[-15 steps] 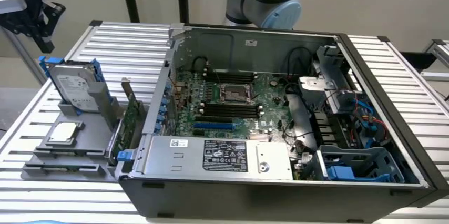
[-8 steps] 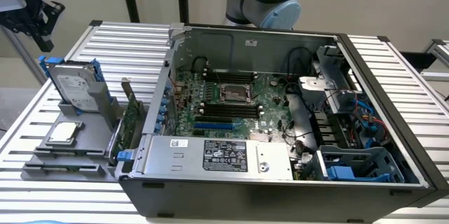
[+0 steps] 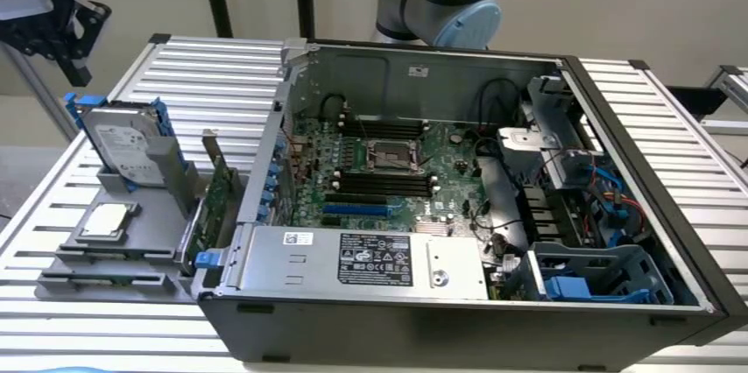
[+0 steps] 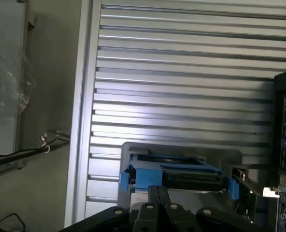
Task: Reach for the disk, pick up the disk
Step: 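Pick up the disk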
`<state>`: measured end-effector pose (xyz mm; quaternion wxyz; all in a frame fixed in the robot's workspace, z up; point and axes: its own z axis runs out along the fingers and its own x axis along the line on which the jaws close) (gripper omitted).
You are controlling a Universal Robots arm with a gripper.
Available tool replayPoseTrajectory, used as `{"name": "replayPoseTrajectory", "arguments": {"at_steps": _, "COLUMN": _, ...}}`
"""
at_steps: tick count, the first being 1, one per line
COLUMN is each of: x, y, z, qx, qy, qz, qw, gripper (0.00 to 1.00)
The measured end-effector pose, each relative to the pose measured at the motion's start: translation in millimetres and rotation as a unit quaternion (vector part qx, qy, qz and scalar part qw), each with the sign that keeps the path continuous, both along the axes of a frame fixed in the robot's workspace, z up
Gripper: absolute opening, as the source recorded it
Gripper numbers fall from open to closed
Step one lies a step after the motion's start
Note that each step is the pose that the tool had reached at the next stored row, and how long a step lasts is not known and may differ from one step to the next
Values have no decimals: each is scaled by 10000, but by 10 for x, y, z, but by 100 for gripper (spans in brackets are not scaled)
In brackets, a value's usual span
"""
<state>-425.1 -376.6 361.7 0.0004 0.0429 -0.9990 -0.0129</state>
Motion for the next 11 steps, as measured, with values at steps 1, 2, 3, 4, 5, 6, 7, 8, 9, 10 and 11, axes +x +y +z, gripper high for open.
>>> {"name": "replayPoseTrajectory", "arguments": {"at_steps": 1, "x": 0, "y": 0, "z": -1, "qx": 0, "qy": 0, "qz": 95, "qw": 10000, "gripper": 11}}
{"name": "replayPoseTrajectory", "arguments": {"at_steps": 2, "x": 0, "y": 1, "z": 0, "qx": 0, "qy": 0, "qz": 185, "qw": 9998, "gripper": 11}}
{"name": "replayPoseTrajectory", "arguments": {"at_steps": 3, "x": 0, "y": 1, "z": -1, "qx": 0, "qy": 0, "qz": 275, "qw": 9996, "gripper": 11}}
{"name": "replayPoseTrajectory", "arguments": {"at_steps": 4, "x": 0, "y": 1, "z": -1, "qx": 0, "qy": 0, "qz": 364, "qw": 9993, "gripper": 11}}
{"name": "replayPoseTrajectory", "arguments": {"at_steps": 5, "x": 0, "y": 0, "z": -2, "qx": 0, "qy": -1, "qz": 455, "qw": 9990, "gripper": 11}}
{"name": "replayPoseTrajectory", "arguments": {"at_steps": 6, "x": 0, "y": 0, "z": -2, "qx": 0, "qy": -1, "qz": 544, "qw": 9985, "gripper": 11}}
{"name": "replayPoseTrajectory", "arguments": {"at_steps": 7, "x": 0, "y": 0, "z": -3, "qx": 0, "qy": -1, "qz": 642, "qw": 9979, "gripper": 11}}
{"name": "replayPoseTrajectory", "arguments": {"at_steps": 8, "x": 0, "y": 0, "z": -3, "qx": 0, "qy": -1, "qz": 732, "qw": 9973, "gripper": 11}}
{"name": "replayPoseTrajectory", "arguments": {"at_steps": 9, "x": 0, "y": 0, "z": -3, "qx": 0, "qy": -1, "qz": 822, "qw": 9966, "gripper": 11}}
{"name": "replayPoseTrajectory", "arguments": {"at_steps": 10, "x": 0, "y": 0, "z": -3, "qx": 0, "qy": -1, "qz": 909, "qw": 9959, "gripper": 11}}
{"name": "replayPoseTrajectory", "arguments": {"at_steps": 11, "x": 0, "y": 0, "z": -4, "qx": 0, "qy": -2, "qz": 1003, "qw": 9950, "gripper": 11}}
